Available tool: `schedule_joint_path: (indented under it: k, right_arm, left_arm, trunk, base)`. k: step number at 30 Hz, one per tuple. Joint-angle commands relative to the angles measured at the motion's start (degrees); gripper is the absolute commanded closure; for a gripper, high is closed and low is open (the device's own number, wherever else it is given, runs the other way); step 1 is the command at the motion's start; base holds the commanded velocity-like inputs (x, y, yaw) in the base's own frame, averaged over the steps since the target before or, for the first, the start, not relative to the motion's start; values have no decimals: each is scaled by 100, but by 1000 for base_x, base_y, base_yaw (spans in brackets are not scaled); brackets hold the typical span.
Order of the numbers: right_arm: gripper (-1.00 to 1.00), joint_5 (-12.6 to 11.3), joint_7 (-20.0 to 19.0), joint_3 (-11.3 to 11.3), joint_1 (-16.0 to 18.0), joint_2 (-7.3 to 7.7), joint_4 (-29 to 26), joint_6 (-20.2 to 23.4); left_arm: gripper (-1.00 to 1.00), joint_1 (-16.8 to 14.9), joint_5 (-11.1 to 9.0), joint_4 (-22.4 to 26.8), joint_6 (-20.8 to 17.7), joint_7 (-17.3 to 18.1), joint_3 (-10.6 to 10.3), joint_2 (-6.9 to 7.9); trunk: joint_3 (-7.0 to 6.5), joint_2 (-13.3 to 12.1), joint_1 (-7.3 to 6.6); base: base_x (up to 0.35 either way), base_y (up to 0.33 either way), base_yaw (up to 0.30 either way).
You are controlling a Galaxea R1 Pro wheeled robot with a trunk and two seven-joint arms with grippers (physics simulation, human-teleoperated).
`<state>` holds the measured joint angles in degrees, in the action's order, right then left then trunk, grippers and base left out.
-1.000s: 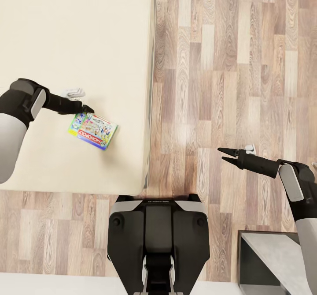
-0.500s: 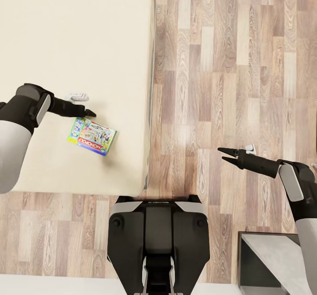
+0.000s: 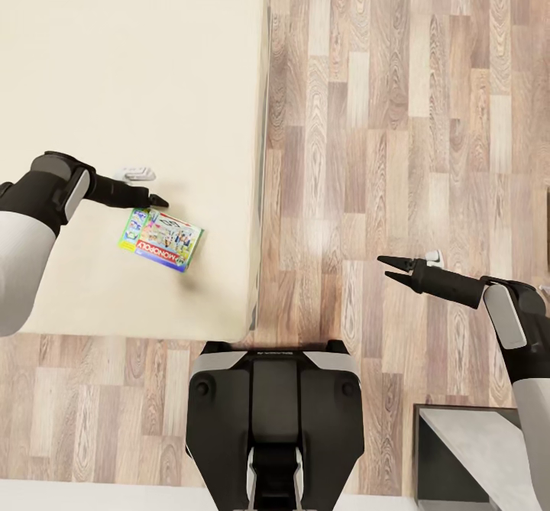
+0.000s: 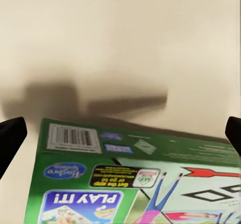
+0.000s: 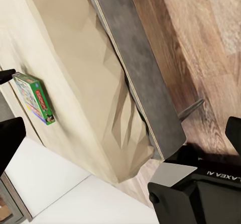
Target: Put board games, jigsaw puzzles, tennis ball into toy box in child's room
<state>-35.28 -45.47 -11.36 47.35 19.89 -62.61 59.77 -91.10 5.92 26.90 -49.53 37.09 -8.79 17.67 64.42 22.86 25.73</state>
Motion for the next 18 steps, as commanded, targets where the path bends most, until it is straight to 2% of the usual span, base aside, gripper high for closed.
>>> schedule_joint_path:
  k: [1, 8, 18]
  right_arm:
    - [-100, 30, -35, -7, 3, -1, 1, 23]
    - [-100, 26, -33, -13, 3, -3, 3, 23]
    - [-100, 22, -32, -15, 3, -3, -3, 23]
  left_arm:
    - [-100, 0, 52, -361, -33, 72, -25, 4]
    - [-100, 2, 57, -354, -30, 316, -34, 14]
    - [-100, 3, 58, -356, -30, 358, -35, 17]
  trunk:
    - [5, 6, 6]
    - [-33, 6, 6]
    - [-124, 6, 6]
  base:
    - [0, 0, 0]
    - [0, 0, 0]
    - [0, 0, 0]
